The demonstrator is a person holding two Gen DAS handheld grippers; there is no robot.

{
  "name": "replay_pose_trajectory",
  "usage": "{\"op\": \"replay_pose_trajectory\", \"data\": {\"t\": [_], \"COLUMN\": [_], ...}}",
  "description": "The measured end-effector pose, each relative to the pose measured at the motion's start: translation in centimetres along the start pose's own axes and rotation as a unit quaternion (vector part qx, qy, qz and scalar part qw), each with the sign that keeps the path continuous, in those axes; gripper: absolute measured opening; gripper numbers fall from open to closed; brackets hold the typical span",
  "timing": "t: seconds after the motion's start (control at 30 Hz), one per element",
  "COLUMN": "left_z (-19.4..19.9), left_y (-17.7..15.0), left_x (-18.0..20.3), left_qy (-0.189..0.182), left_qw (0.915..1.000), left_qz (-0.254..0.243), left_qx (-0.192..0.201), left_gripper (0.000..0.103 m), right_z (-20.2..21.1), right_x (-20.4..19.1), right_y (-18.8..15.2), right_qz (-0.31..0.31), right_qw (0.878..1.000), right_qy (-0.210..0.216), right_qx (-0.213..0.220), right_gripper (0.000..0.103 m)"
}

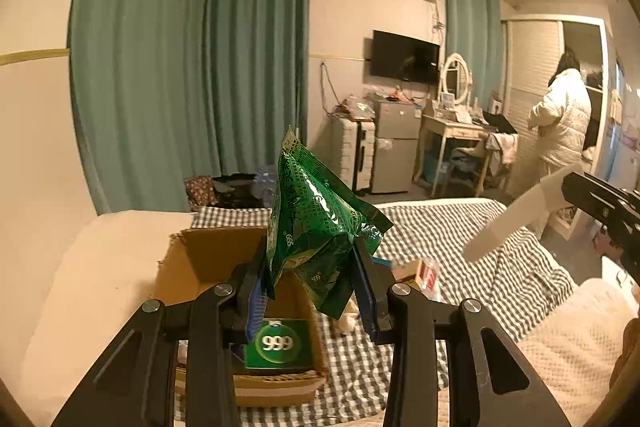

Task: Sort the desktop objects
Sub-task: 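Carry the green snack bag and white bottle over the cardboard box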

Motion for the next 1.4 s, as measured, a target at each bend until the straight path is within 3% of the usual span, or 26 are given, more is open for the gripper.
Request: {"op": "replay_pose_trajectory", "data": {"t": [0.37,0.63,1.0,1.4], "left_z": [-0.3,-2.9,-10.0,-17.1], "left_y": [0.4,-0.9,-4.7,-8.8], "left_x": [-4.7,-9.2,-12.7,-14.8], "left_qy": [0.044,0.063,0.064,0.046], "left_qw": [0.999,0.9977,0.9932,0.9804], "left_qz": [-0.007,0.001,0.021,0.04], "left_qx": [0.003,-0.024,-0.095,-0.188], "left_gripper": [0.038,0.038,0.038,0.038], "right_z": [-1.7,-5.0,-11.7,-20.3], "right_x": [-4.6,-8.0,-12.3,-15.2], "right_y": [1.2,0.5,-3.2,-8.5], "right_qz": [-0.007,-0.004,0.004,0.02], "right_qw": [0.999,0.997,0.991,0.981], "right_qy": [0.04,0.072,0.113,0.123], "right_qx": [0.004,-0.014,-0.07,-0.151], "right_gripper": [0.012,0.012,0.012,0.012]}}
Point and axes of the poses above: each gripper's, at about its wrist camera, not at the fingertips, and z roughly against the way its jaws point, x to its right, y to its top, the point moved 8 cm from there along -z, roughly the way its jaws point, and after that the axes turned 7 degrees about -z, right-handed, at the moved point
